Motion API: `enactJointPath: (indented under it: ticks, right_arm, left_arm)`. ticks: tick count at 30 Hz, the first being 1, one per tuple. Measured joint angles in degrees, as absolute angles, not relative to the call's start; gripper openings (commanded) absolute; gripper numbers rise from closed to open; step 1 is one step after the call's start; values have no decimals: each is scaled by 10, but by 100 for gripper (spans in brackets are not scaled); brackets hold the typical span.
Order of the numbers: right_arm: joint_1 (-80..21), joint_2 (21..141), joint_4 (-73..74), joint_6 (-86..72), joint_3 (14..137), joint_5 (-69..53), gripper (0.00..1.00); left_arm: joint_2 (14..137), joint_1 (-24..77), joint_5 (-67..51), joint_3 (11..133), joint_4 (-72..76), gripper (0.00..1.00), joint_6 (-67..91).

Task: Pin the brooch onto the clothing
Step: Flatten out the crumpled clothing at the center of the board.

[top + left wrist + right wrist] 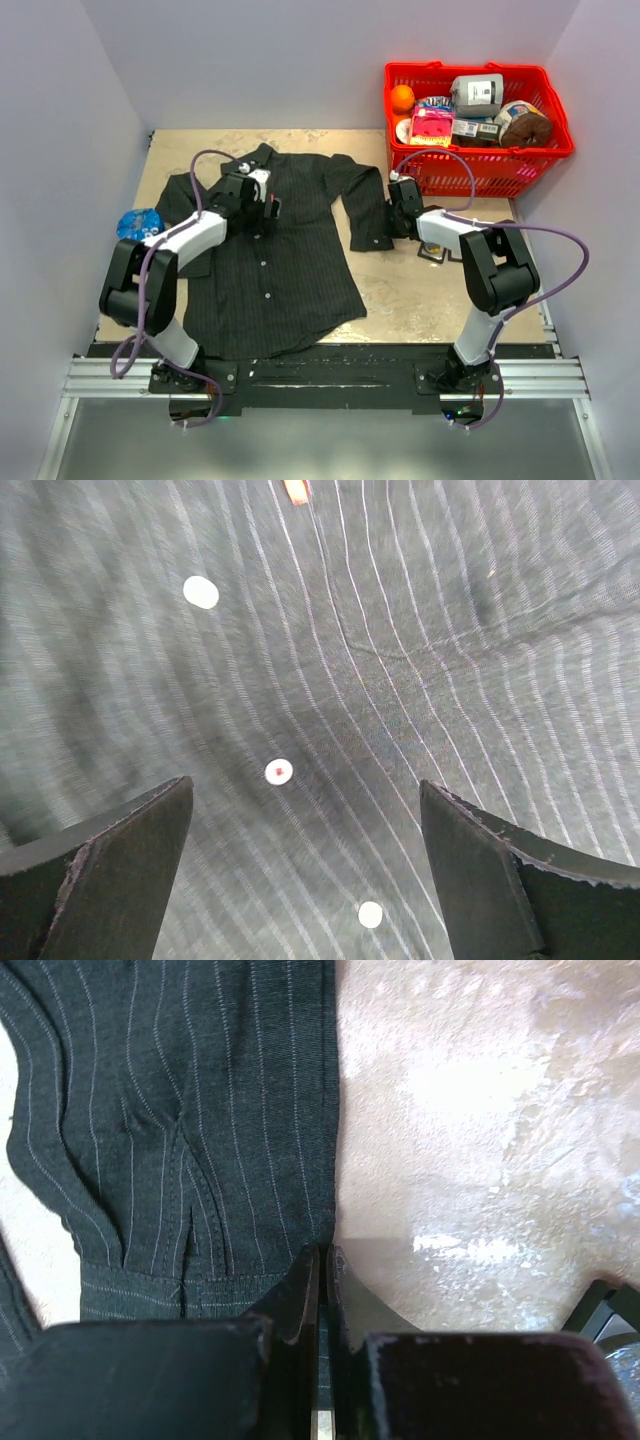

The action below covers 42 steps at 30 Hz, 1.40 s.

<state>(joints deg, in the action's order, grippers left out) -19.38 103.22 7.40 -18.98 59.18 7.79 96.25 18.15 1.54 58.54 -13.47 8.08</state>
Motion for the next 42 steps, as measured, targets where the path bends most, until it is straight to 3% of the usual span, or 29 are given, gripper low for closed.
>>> enactJointPath:
  ticks: [13,19,29,31,32,34,35,36,39,42]
  right_arm:
    - [-221,891,132,-166,644,81,0]
    - [-348,879,133,-143,699,130,0]
    - [-547,940,133,-159,689,111,1]
    - [-568,946,134,-166,668,110,7]
    - [-577,945,138,-171,658,110,19]
    - [-589,945,147,-180,643,110,27]
    - [-591,945,152,-183,638,110,46]
    - [-591,945,155,-186,633,110,53]
    - [-591,945,158,-197,626,113,68]
    - [-590,945,161,-211,627,116,75]
  left_arm:
    - [812,184,35,573,-119,99,69]
    - [804,182,44,573,-119,99,64]
    - [806,151,27,573,-118,99,69]
    - [806,151,20,572,-116,99,70]
    - [806,151,17,571,-115,99,70]
    - [806,151,15,569,-114,99,70]
    - [806,151,13,568,-114,99,70]
    - [806,151,9,567,-114,99,70]
    - [807,151,-3,567,-114,99,70]
    - [808,151,-21,567,-112,99,75]
